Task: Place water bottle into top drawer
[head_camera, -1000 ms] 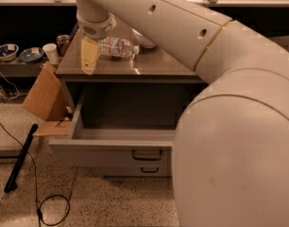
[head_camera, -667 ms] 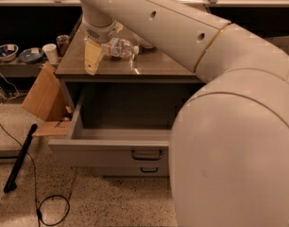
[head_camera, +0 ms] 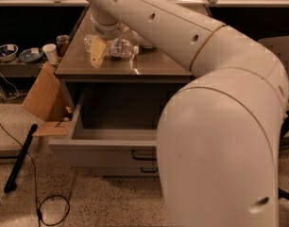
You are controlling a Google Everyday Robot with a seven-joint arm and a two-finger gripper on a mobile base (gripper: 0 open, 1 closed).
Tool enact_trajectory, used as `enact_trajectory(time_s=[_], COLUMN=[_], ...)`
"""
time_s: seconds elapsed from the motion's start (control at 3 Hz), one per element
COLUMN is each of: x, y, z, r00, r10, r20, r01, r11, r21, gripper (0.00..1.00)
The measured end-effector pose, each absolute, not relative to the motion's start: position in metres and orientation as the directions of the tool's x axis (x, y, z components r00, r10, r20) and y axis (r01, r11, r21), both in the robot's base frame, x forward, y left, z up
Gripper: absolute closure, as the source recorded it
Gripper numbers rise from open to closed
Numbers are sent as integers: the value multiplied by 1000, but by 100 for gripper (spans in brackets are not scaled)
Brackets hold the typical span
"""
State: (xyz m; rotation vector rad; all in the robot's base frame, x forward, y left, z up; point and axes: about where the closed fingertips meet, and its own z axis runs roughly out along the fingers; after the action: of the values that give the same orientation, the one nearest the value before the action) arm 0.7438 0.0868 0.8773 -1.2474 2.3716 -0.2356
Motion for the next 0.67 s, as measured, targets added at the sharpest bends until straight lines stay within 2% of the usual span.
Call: enact_trajectory(time_s=[0.33, 0.67], x=[757, 762], y=[87, 89], z=[877, 873], r00=[-506, -509], r10=[-798, -788], r20=[-328, -346], r01=[-724, -720], r11=[599, 611], r21=[-341, -330], gripper=[0, 10])
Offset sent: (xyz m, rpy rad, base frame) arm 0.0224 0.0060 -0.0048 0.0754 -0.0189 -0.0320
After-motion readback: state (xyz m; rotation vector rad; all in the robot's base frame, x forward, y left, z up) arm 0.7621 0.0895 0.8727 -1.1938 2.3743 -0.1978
